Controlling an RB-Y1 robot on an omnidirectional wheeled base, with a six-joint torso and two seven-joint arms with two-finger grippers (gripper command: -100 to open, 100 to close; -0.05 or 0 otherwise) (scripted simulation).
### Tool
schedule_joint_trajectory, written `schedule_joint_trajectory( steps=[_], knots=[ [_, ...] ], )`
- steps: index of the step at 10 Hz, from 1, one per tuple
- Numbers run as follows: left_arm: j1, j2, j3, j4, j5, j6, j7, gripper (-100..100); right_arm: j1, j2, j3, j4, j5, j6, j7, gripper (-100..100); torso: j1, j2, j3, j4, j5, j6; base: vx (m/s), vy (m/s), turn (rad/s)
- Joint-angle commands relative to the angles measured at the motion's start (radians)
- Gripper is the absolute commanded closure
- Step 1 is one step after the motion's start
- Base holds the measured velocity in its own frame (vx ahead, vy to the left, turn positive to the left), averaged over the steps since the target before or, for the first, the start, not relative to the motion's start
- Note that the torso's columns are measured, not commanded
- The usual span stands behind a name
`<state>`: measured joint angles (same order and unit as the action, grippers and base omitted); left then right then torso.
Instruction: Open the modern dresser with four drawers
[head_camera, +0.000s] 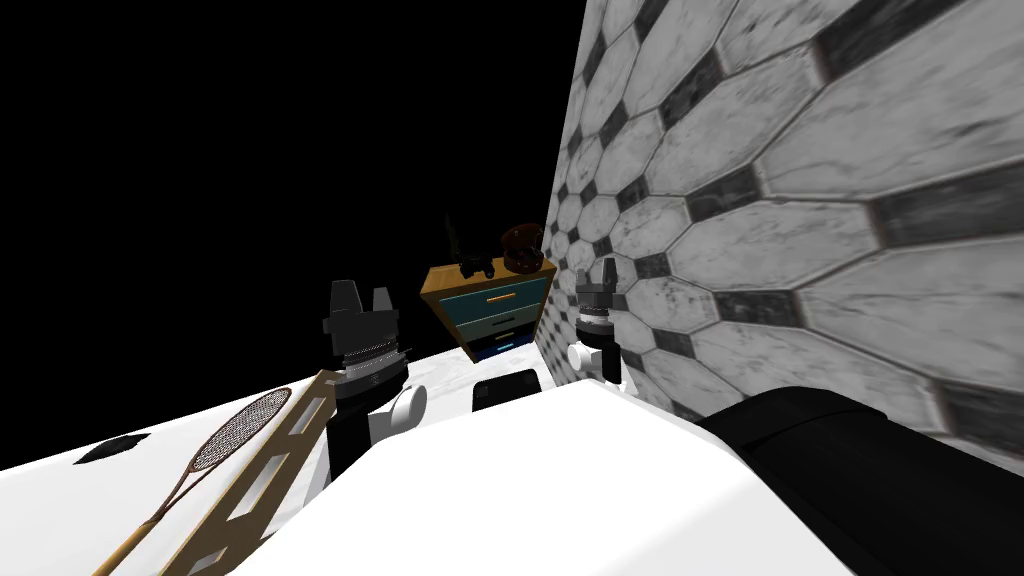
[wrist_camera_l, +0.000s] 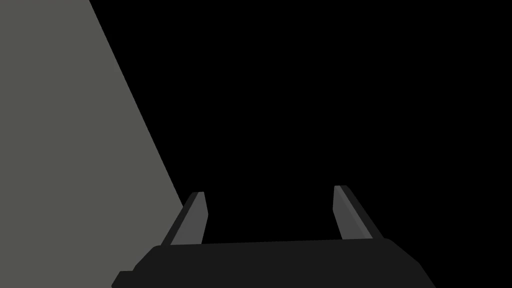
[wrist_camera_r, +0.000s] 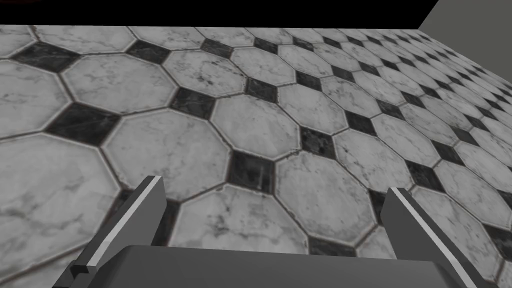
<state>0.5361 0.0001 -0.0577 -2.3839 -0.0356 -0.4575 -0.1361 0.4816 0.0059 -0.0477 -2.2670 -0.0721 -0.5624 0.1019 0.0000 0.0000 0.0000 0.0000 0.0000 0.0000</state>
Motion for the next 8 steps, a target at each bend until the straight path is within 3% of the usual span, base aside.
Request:
schedule_joint_trajectory(
  steps=[1,8],
  knots=[
    [0.000,0.000,0.000,0.000,0.000,0.000,0.000,0,0.000,0.000,0.000,0.000,0.000,0.000,0.000,0,0.000,0.040,-0.082,0.041,0.000,0.000,0.000,0.000,0.000],
    [0.000,0.000,0.000,0.000,0.000,0.000,0.000,0,0.000,0.000,0.000,0.000,0.000,0.000,0.000,0,0.000,0.544,-1.087,0.544,0.000,0.000,0.000,0.000,0.000]
  ],
)
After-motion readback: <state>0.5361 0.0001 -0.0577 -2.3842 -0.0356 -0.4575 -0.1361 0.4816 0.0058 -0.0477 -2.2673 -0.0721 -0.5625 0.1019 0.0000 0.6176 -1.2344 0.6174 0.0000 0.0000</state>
